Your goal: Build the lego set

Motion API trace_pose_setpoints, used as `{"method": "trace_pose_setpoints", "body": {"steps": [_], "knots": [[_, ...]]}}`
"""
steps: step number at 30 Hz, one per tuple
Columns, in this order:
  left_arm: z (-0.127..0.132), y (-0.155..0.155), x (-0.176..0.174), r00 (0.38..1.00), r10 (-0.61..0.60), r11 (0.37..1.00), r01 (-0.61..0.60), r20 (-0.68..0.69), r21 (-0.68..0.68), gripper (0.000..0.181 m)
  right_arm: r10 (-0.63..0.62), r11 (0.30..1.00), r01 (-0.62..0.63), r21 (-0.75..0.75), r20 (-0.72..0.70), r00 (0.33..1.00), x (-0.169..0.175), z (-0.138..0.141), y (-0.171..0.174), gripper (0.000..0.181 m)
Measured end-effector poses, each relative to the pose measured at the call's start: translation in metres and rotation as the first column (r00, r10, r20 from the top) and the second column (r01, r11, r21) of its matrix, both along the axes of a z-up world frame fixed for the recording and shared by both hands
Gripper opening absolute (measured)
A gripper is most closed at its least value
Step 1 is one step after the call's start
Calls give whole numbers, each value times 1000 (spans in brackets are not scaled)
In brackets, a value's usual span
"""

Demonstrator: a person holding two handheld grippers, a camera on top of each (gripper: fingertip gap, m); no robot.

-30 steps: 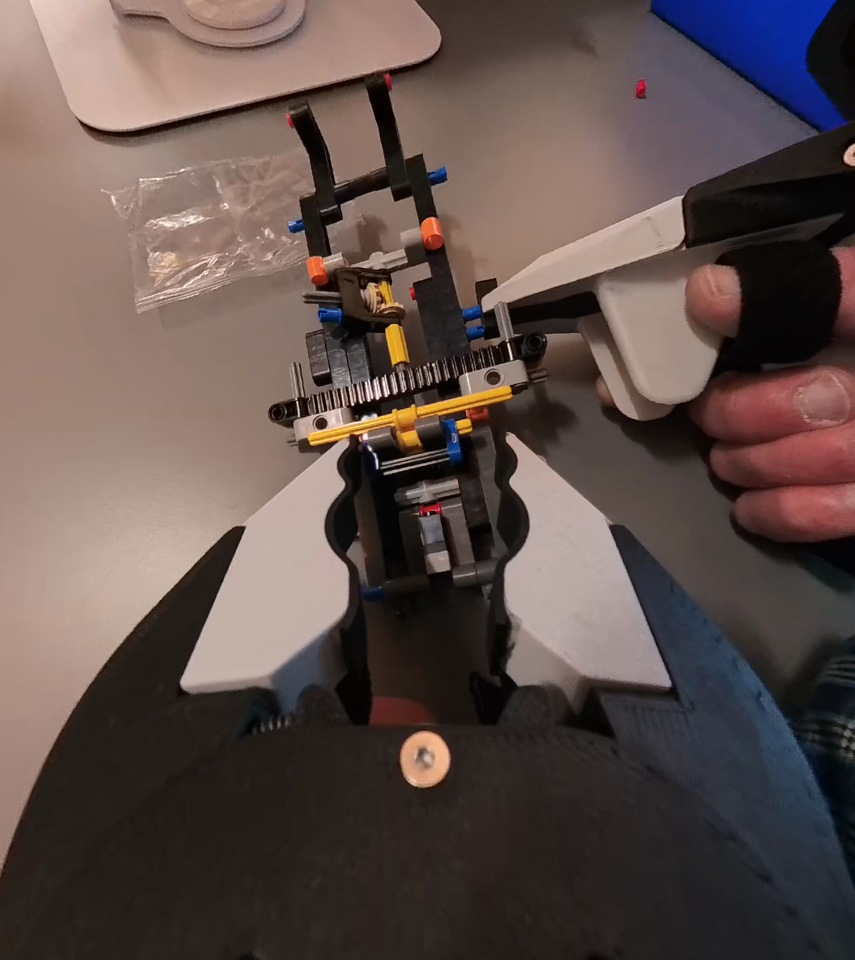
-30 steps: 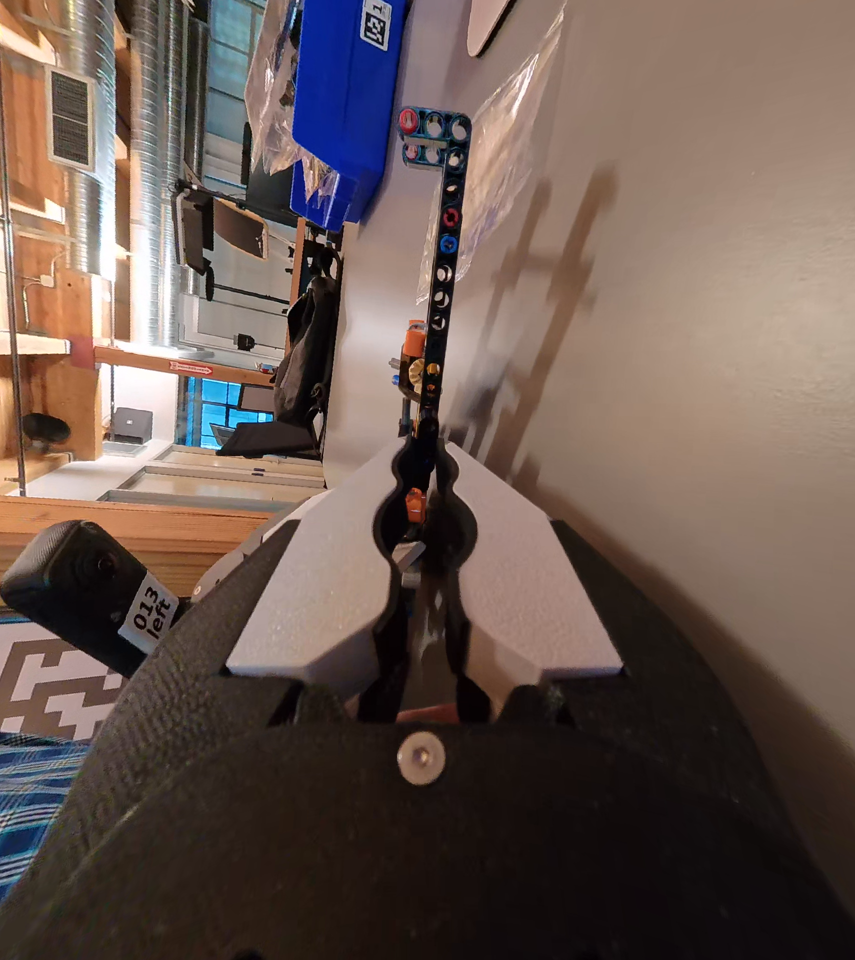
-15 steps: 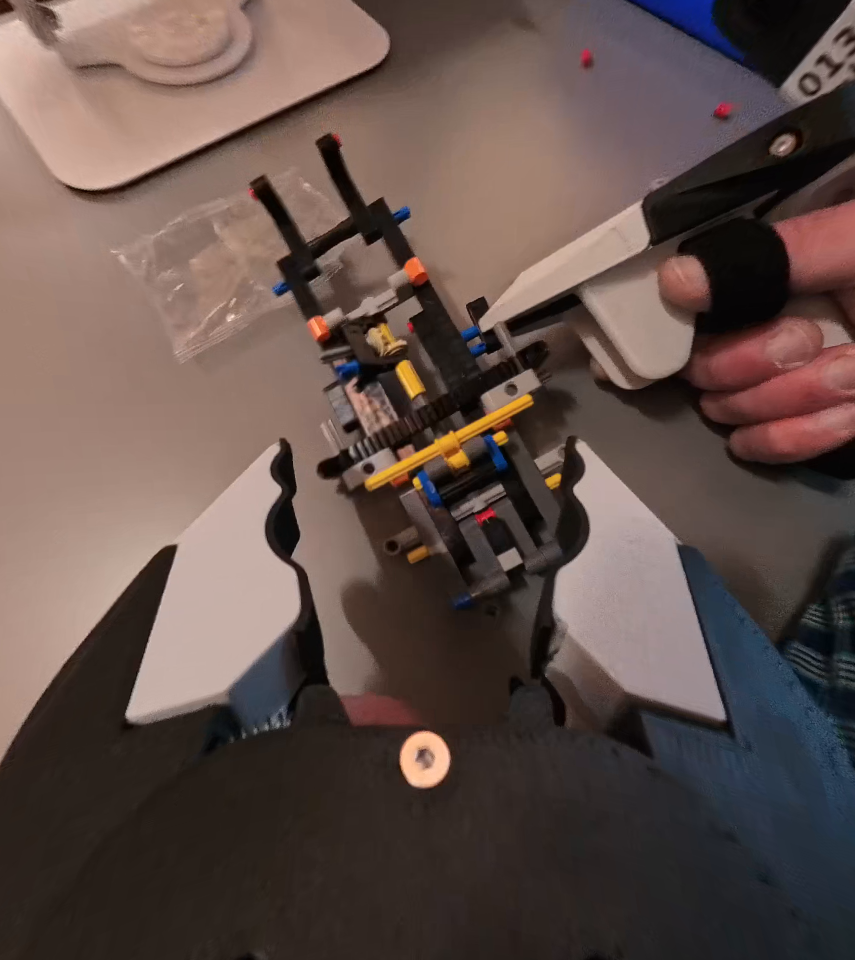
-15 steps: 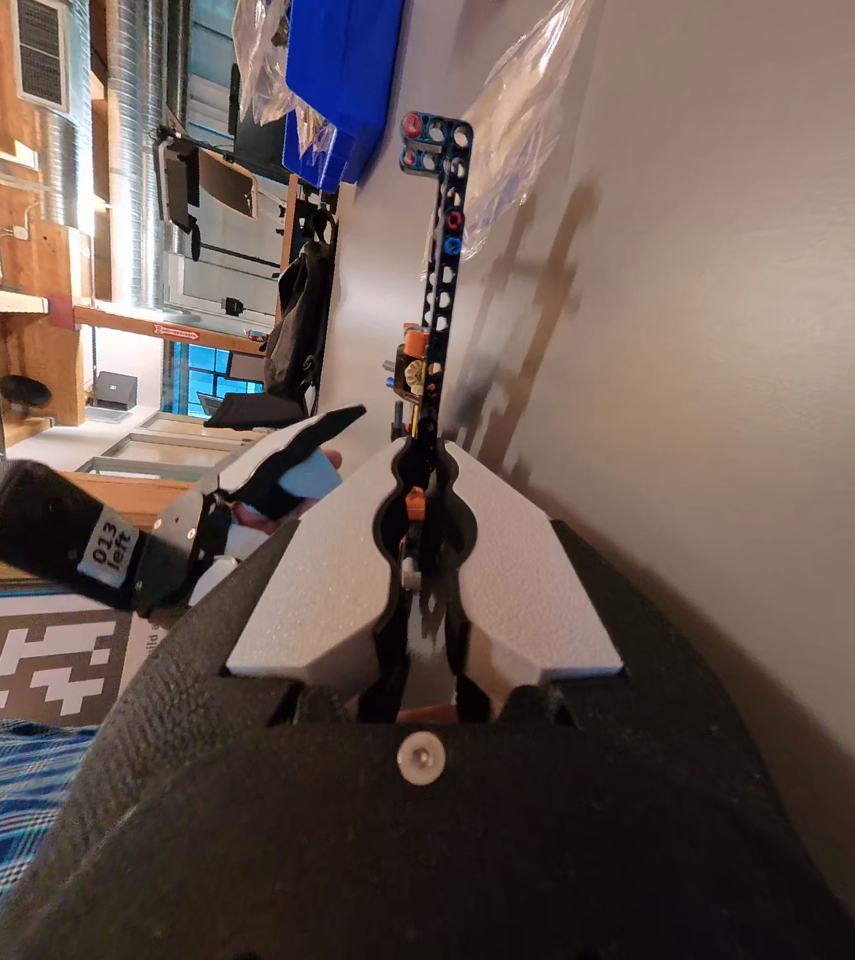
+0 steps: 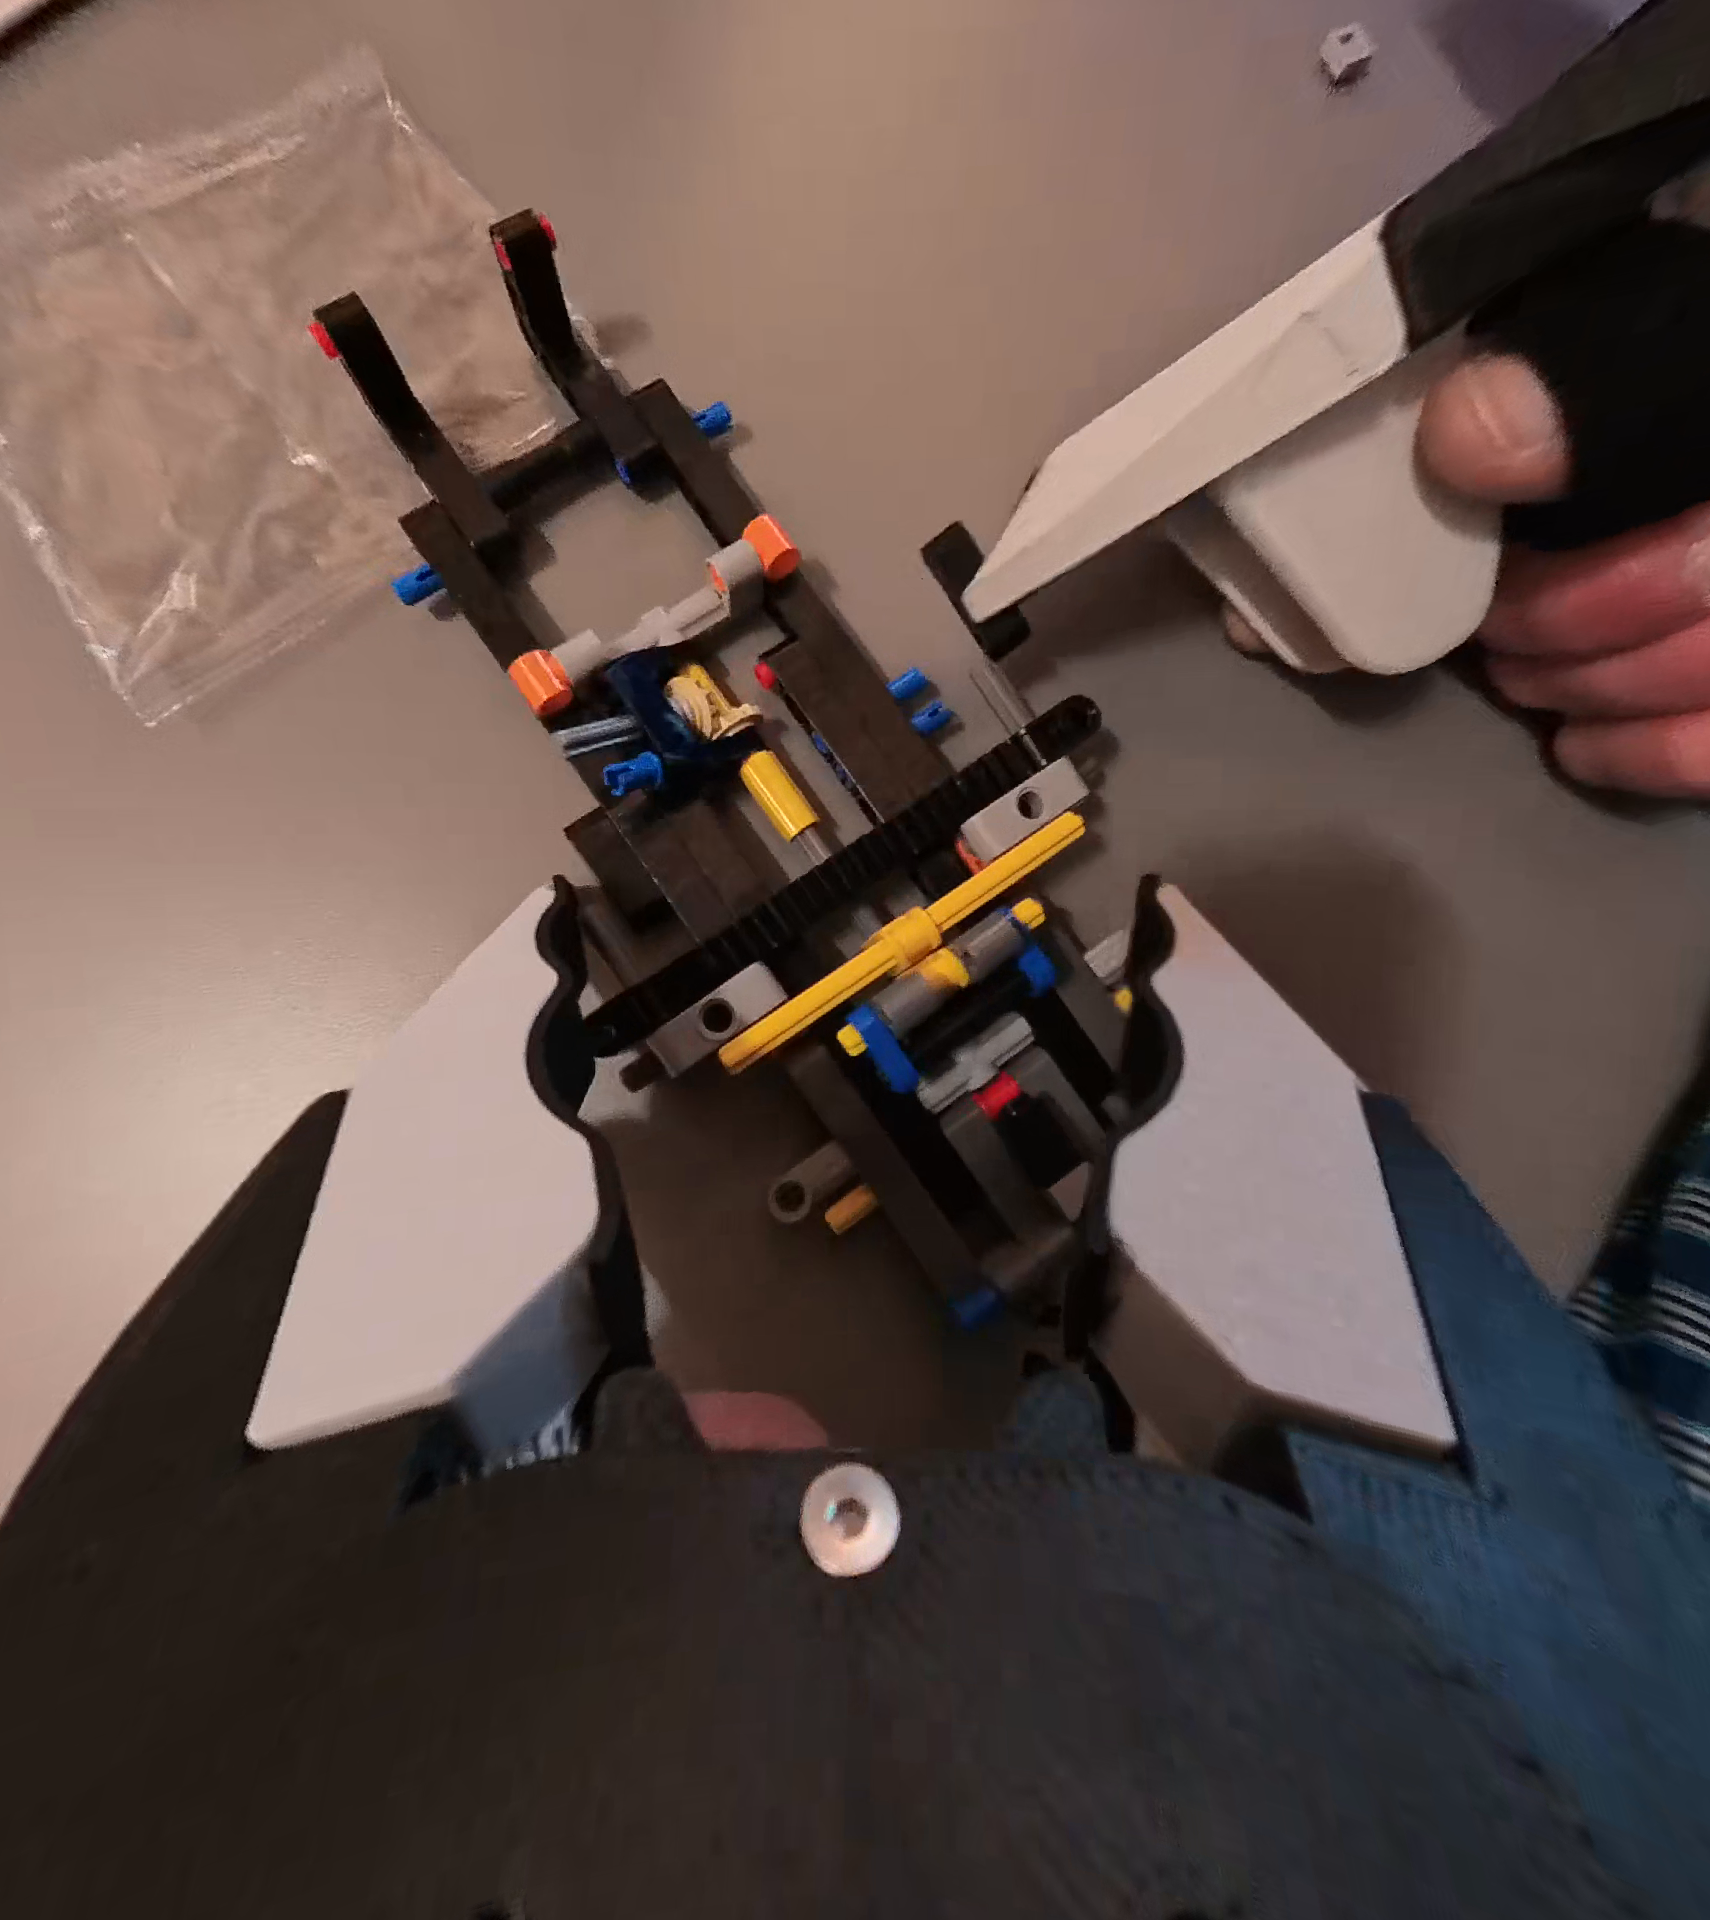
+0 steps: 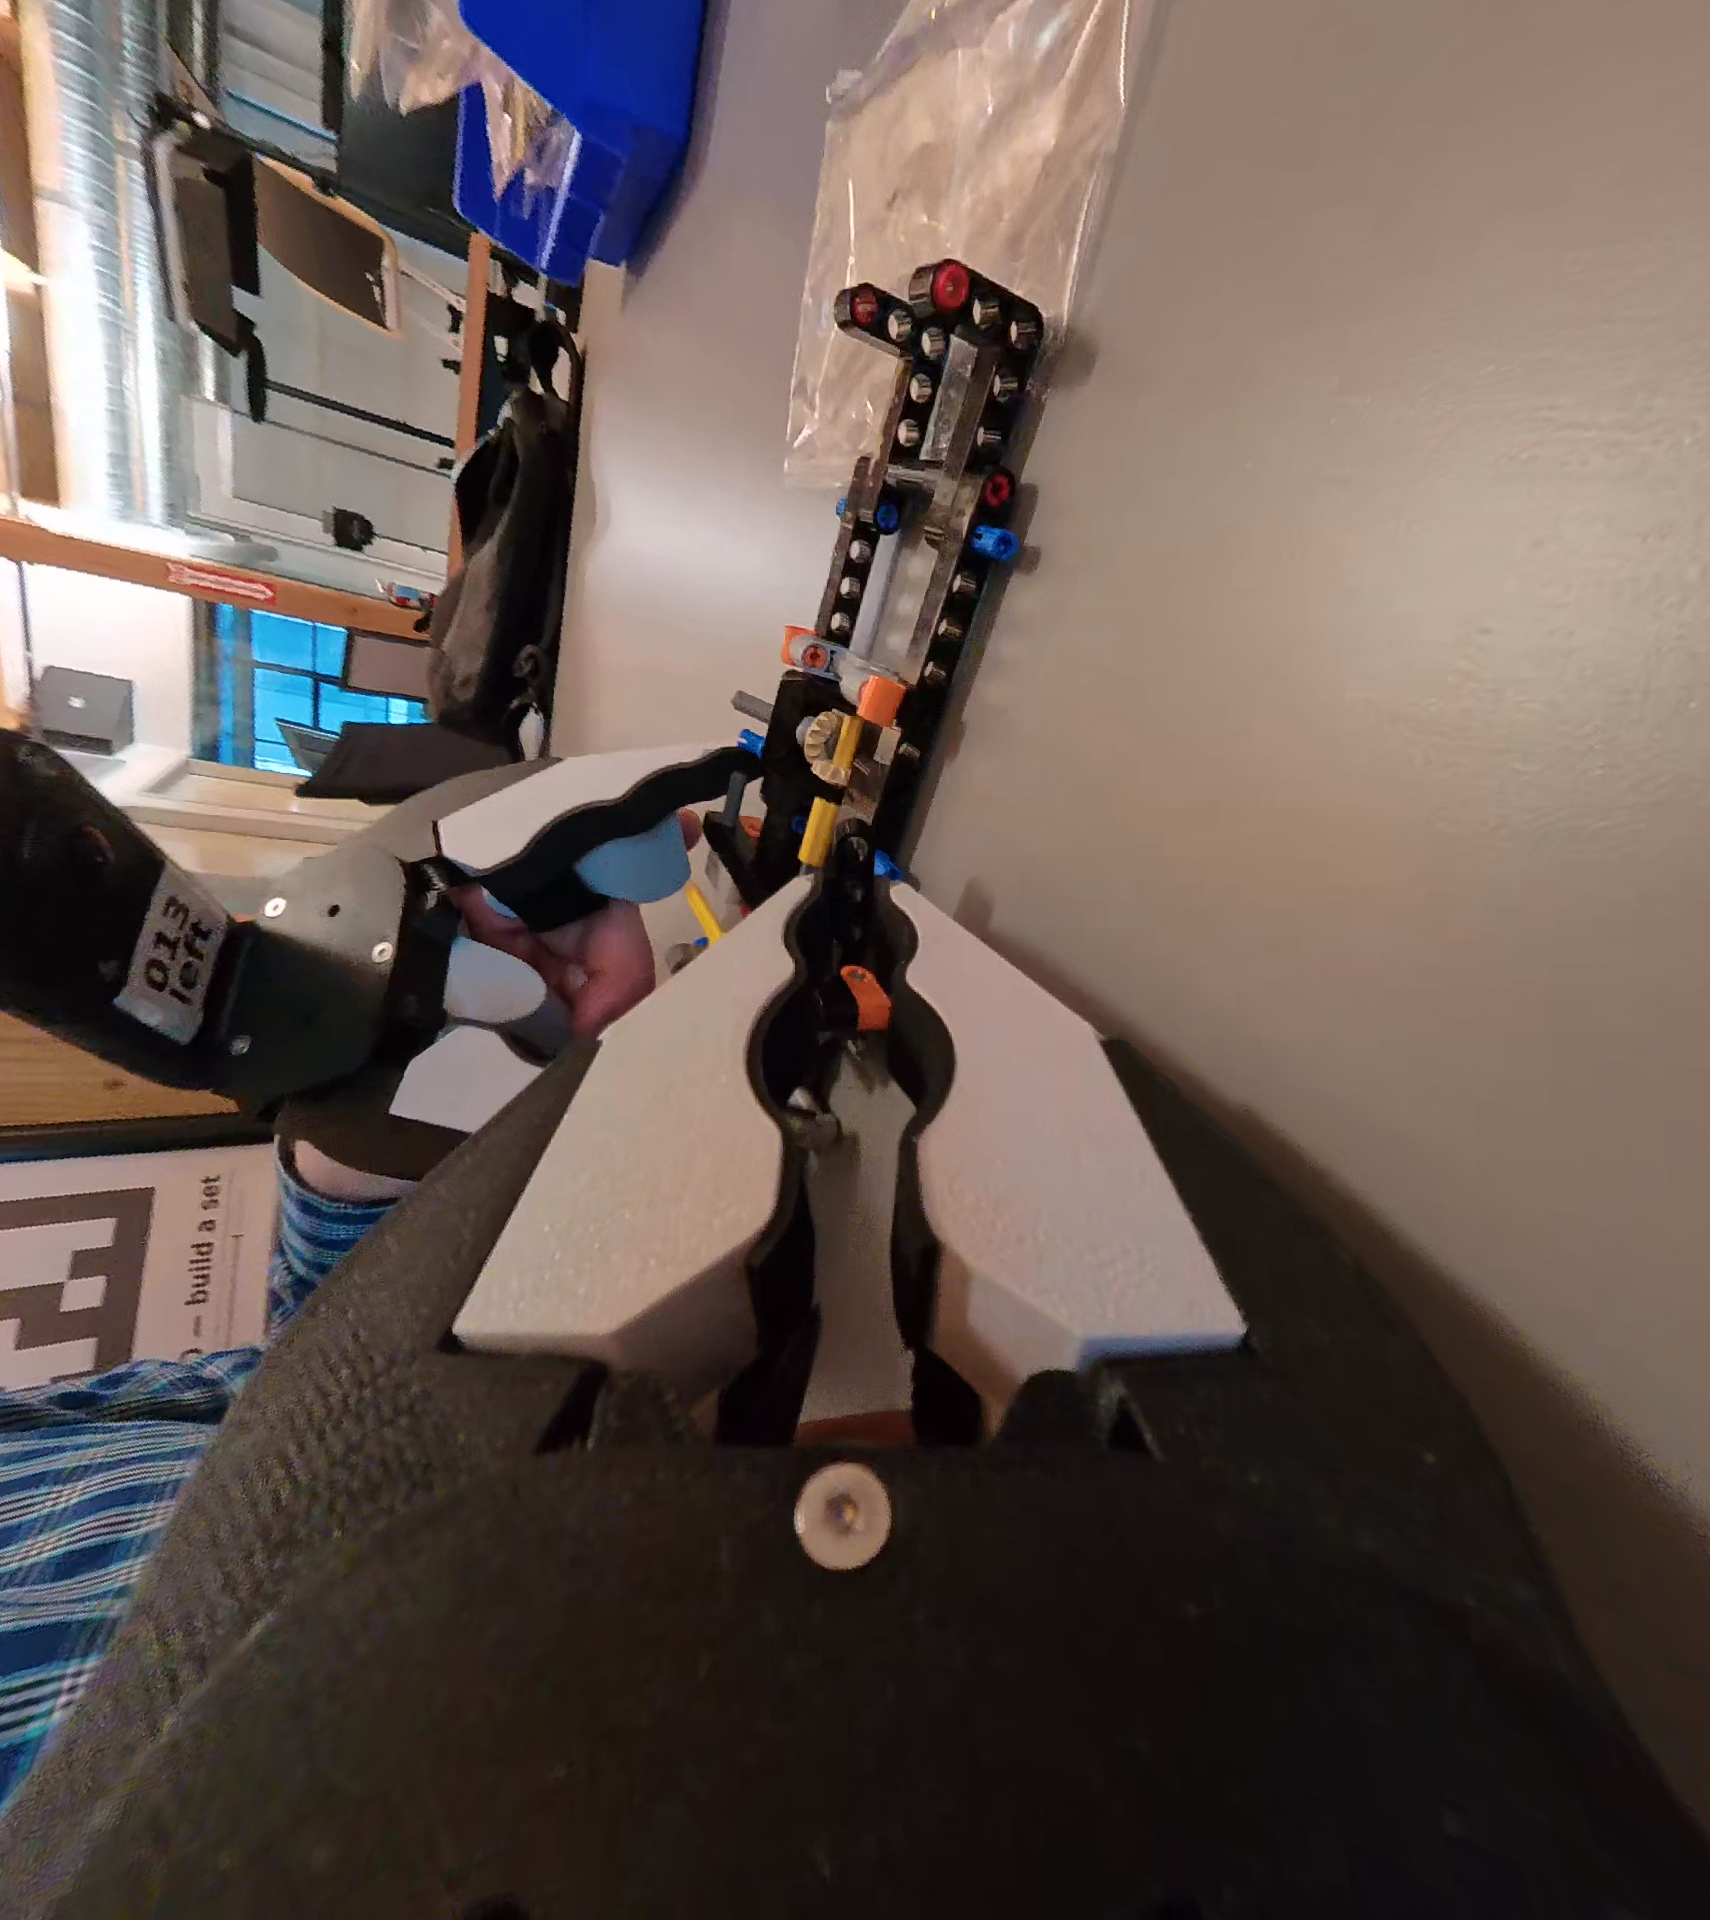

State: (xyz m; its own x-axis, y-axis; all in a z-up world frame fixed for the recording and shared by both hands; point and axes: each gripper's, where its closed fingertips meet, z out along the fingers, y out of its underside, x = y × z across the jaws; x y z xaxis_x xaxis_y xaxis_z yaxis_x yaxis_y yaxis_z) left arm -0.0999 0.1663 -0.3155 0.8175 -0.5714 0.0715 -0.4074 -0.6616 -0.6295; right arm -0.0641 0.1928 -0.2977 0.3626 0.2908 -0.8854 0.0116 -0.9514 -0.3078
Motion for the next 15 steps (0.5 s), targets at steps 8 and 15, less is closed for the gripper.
{"method": "trace_pose_setpoints", "body": {"steps": [8,15], "knots": [[-1,2,-3,999,32,998,-31,-22,54,90,4,1000,-4,16,19,1000,-1,-1,0,3],[3,0,-1,1000,30,997,-30,1,77,83,-1,1000,1,19,0,1000,1,1,1,3]]}}
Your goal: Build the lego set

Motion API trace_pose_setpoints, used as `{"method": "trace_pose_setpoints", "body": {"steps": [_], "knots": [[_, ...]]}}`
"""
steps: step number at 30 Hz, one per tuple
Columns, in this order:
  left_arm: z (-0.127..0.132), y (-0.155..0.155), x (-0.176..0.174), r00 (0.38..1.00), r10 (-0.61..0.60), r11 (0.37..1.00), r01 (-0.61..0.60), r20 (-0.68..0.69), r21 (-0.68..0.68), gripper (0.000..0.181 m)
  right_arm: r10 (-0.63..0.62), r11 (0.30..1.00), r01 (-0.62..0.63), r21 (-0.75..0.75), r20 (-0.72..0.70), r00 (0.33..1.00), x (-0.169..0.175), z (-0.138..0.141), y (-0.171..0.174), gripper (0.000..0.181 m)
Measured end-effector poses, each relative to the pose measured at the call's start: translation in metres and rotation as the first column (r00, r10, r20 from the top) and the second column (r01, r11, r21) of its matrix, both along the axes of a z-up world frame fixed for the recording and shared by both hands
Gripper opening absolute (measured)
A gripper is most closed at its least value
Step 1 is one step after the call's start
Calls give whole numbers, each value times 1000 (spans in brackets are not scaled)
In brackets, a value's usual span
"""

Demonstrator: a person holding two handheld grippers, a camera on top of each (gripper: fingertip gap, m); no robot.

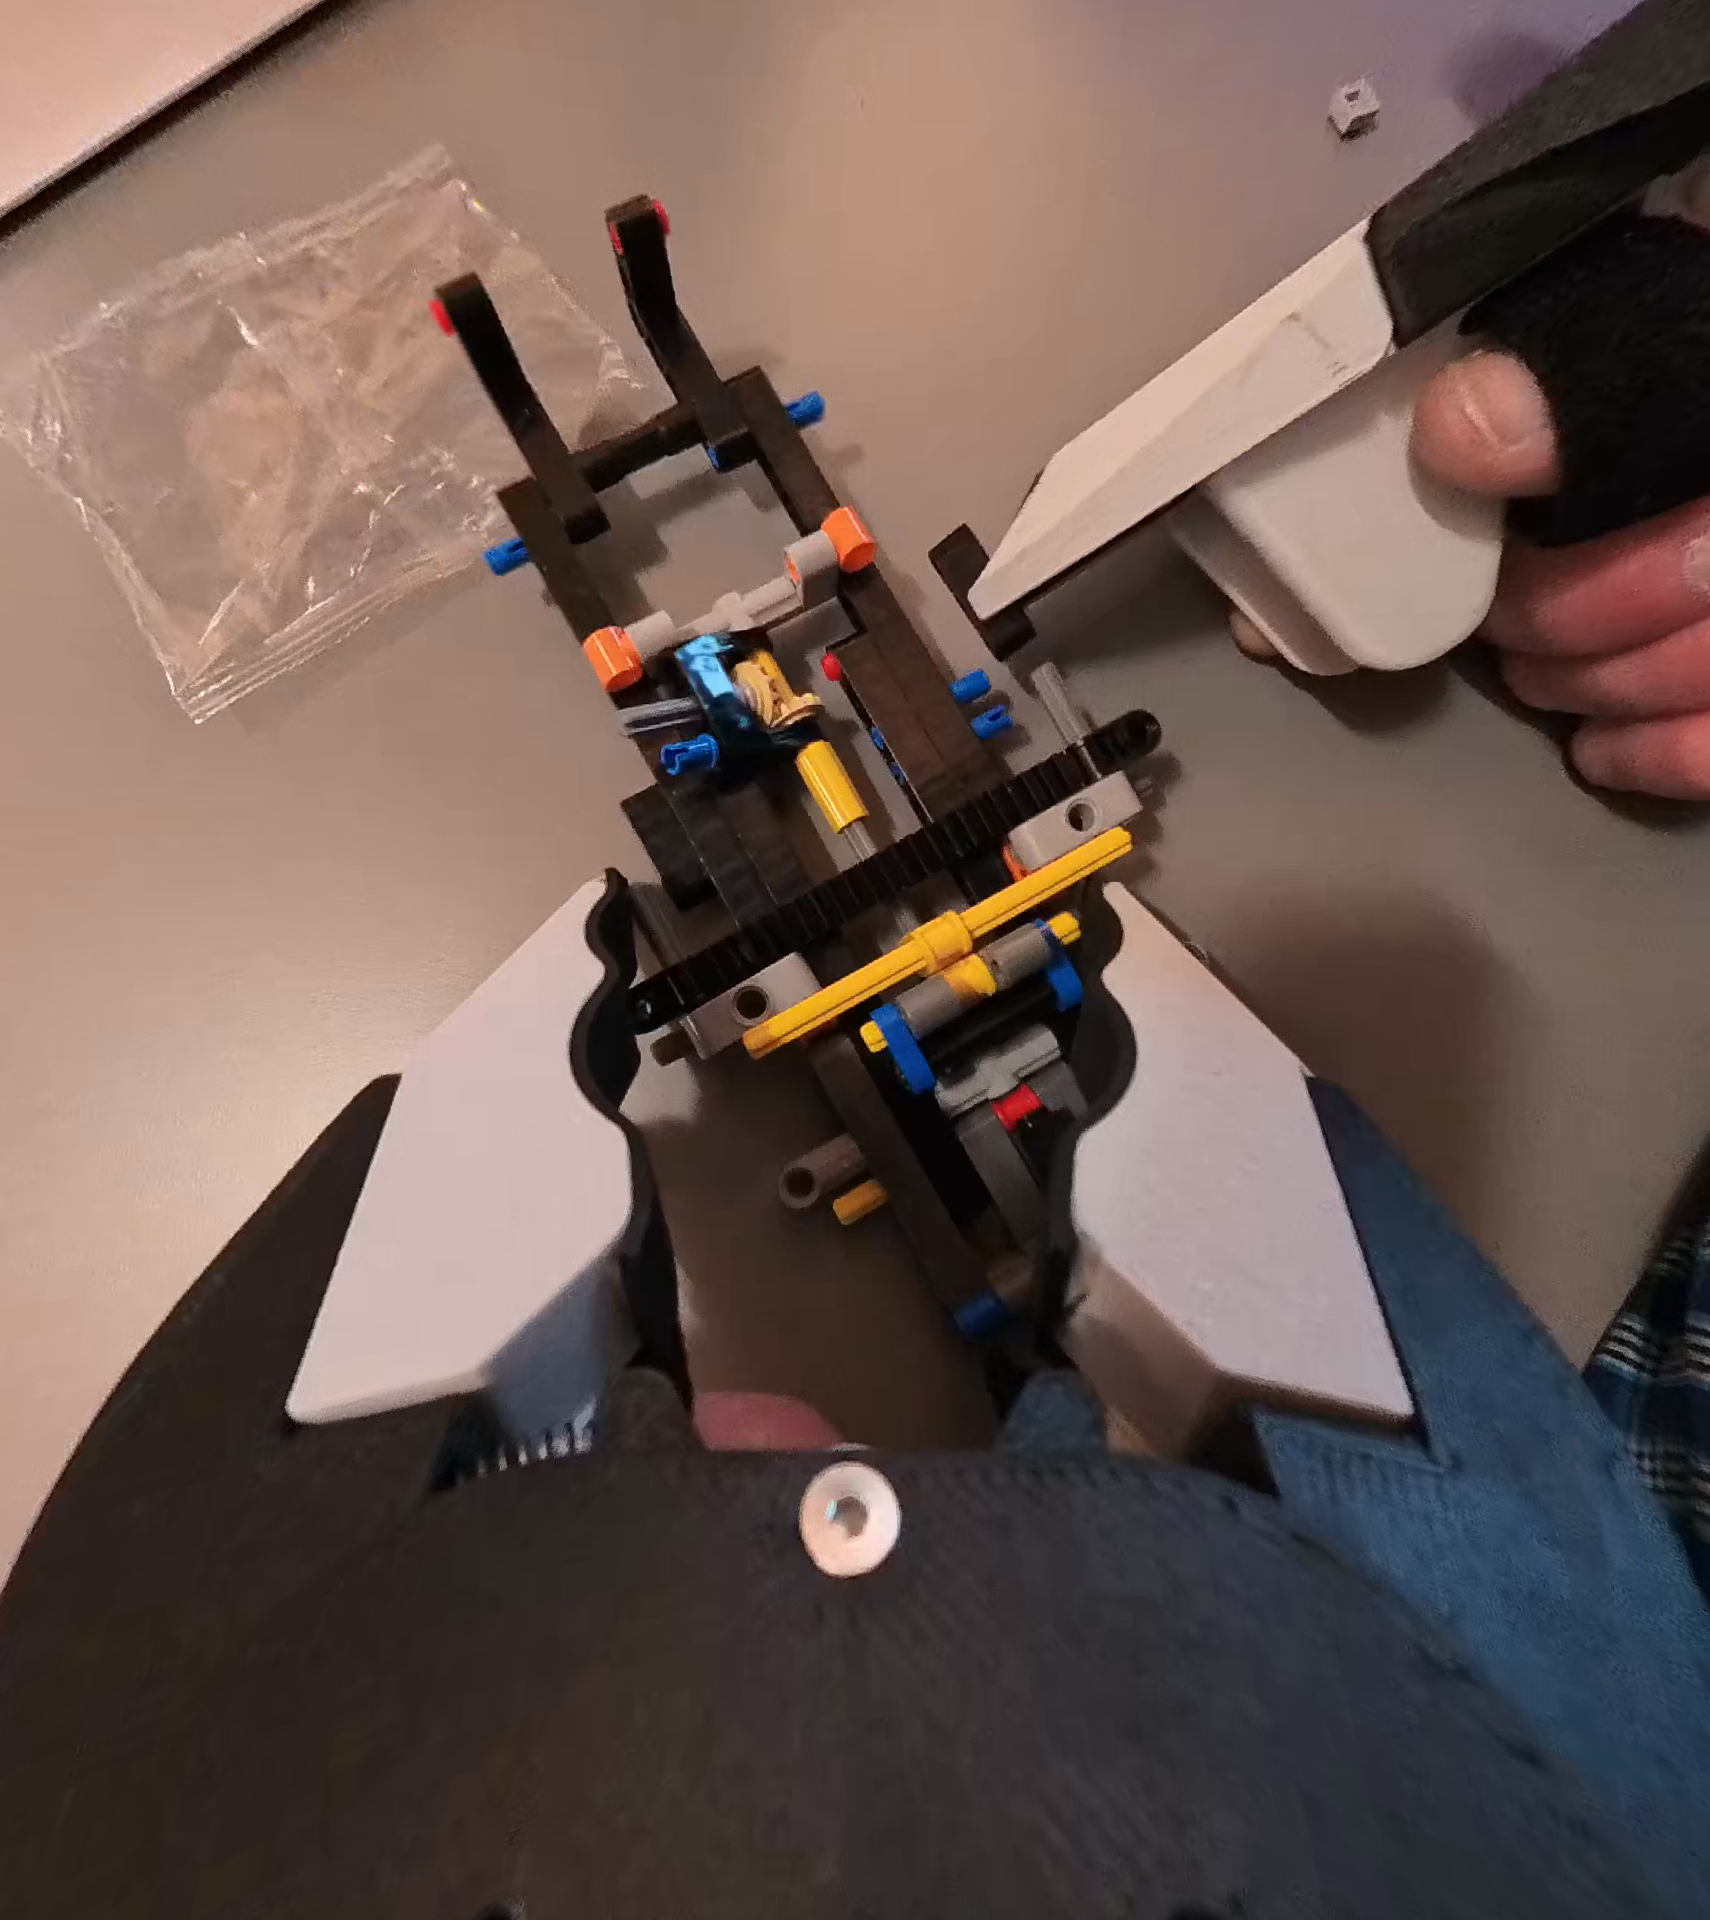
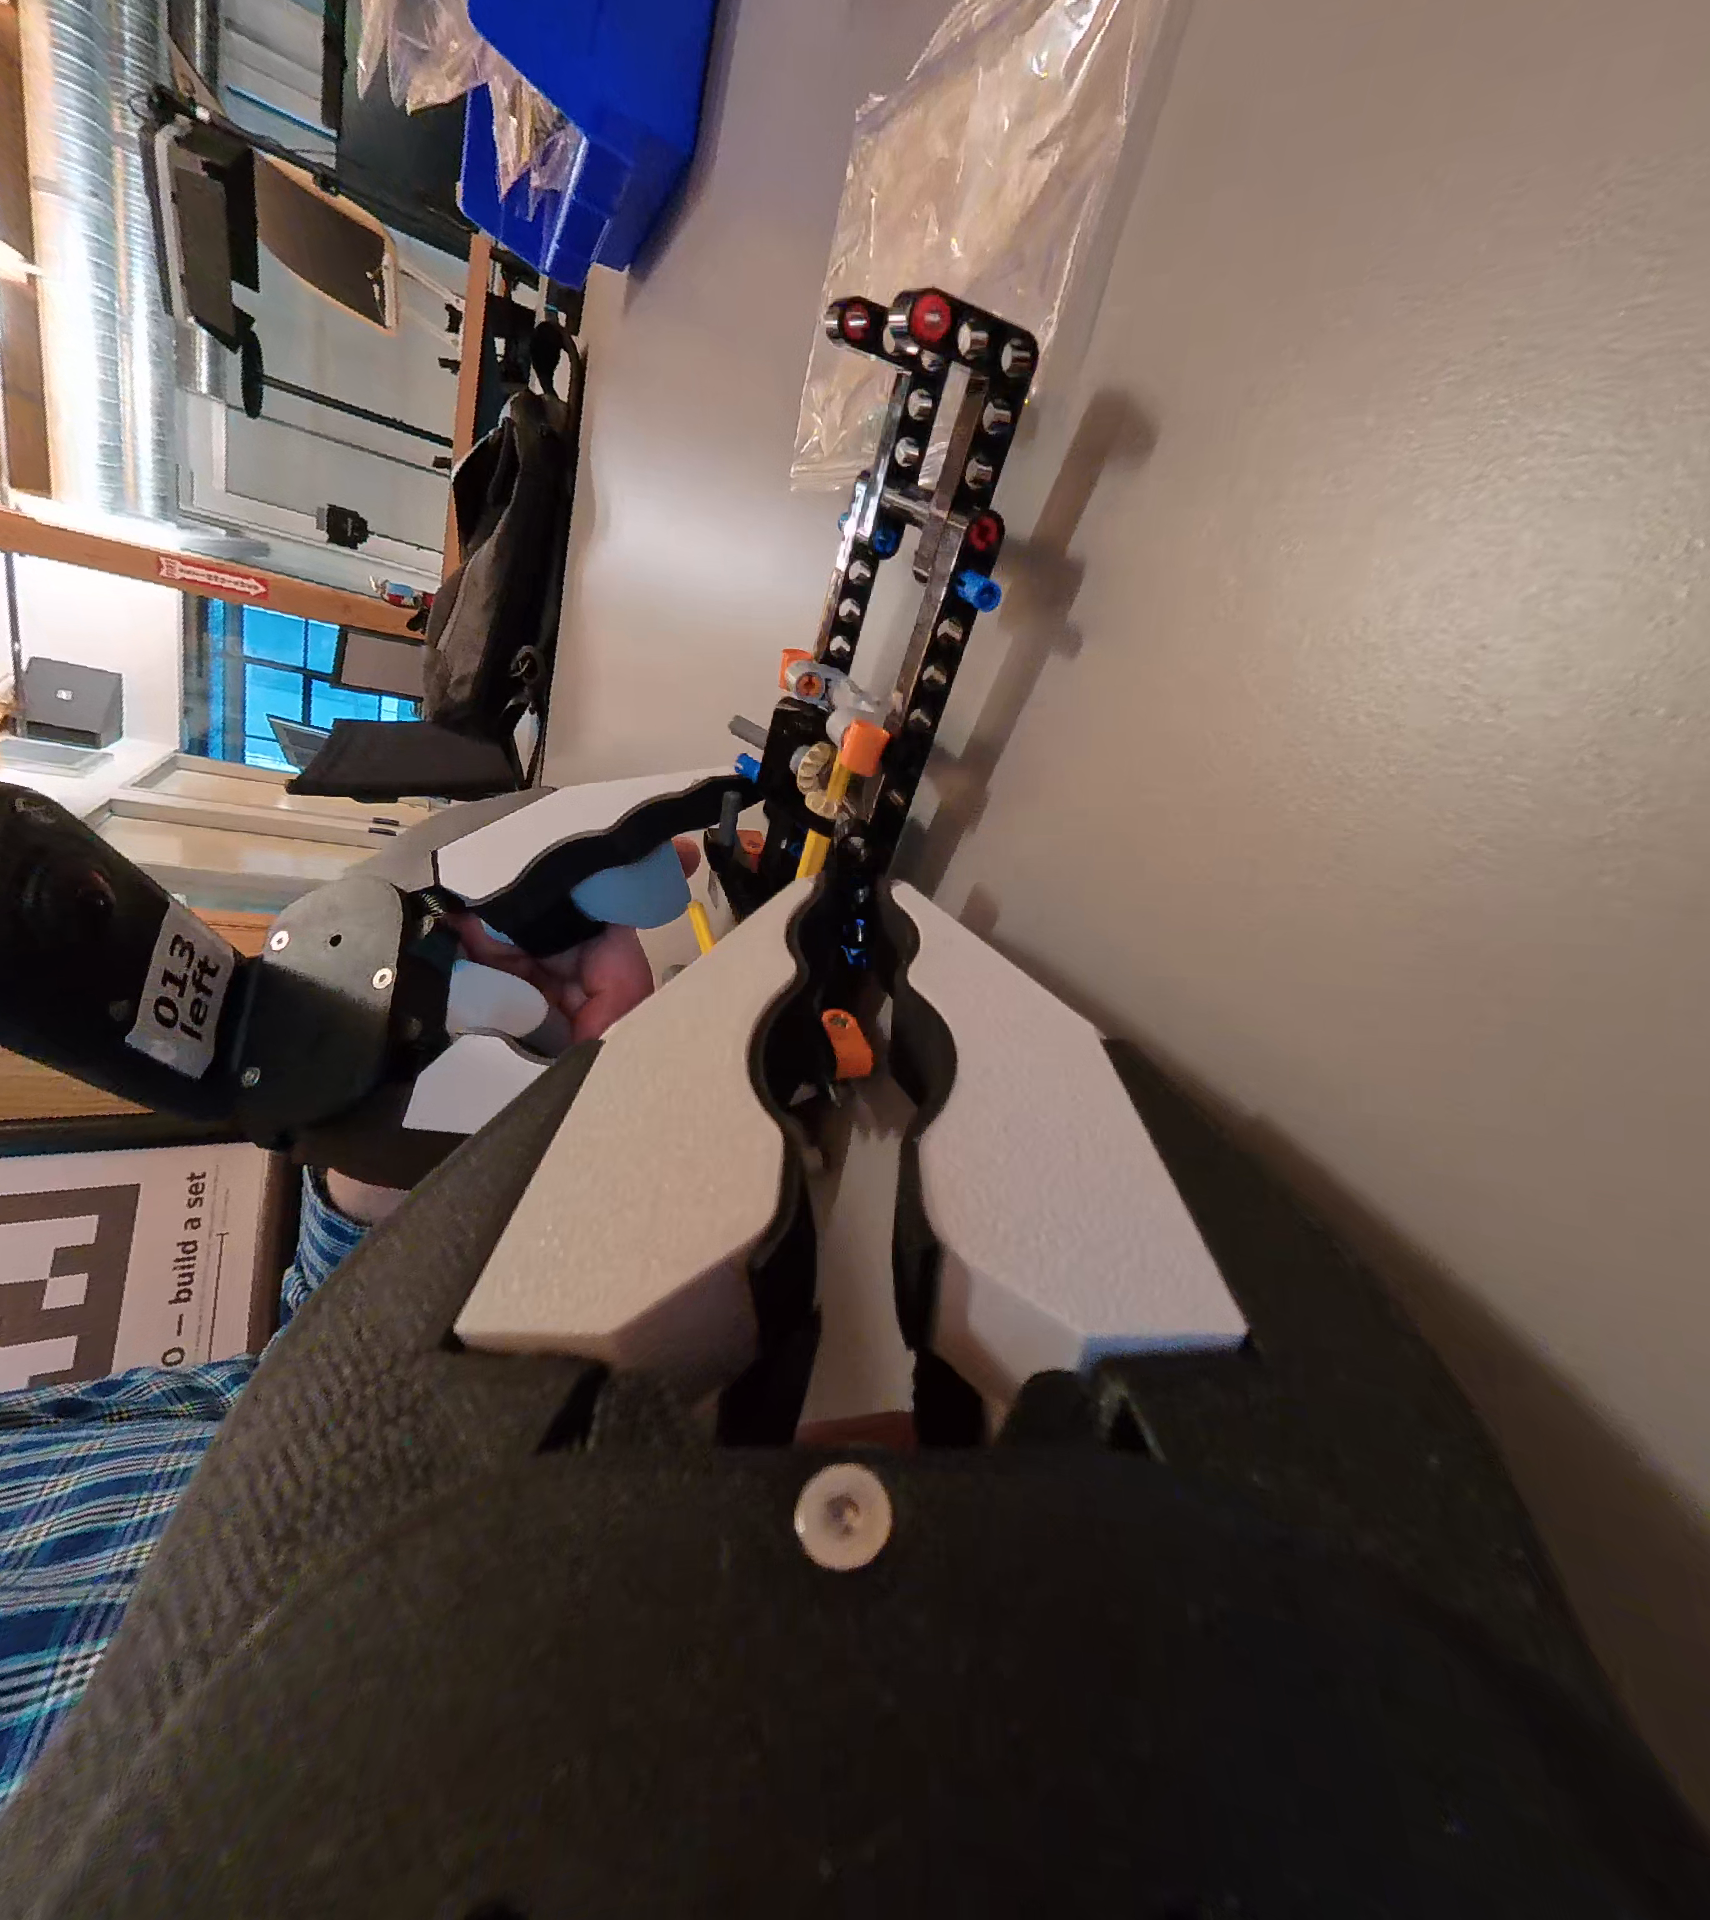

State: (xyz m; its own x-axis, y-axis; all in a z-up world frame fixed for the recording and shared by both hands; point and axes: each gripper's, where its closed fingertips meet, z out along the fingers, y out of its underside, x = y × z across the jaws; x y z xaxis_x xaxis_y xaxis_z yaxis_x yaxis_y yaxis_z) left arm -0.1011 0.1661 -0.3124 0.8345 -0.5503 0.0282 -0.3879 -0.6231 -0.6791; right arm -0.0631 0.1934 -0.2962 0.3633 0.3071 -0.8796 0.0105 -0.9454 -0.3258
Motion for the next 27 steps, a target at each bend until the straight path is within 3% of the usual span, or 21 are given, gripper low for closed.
{"method": "trace_pose_setpoints", "body": {"steps": [10,17,22,27], "knots": [[2,-3,-2,999,18,1000,-18,46,0,81,7,1000,-7,3,-24,1000,3,3,-1,3],[7,-5,-4,981,78,997,-77,177,-12,80,36,999,-36,-14,-39,999,0,4,-5,4],[12,-4,-6,974,104,993,-113,202,34,80,18,992,-38,-119,-164,986,-9,14,-13,3],[16,-4,-6,973,119,988,-136,197,71,80,-5,989,-25,-149,-199,980,-11,16,-12,4]]}}
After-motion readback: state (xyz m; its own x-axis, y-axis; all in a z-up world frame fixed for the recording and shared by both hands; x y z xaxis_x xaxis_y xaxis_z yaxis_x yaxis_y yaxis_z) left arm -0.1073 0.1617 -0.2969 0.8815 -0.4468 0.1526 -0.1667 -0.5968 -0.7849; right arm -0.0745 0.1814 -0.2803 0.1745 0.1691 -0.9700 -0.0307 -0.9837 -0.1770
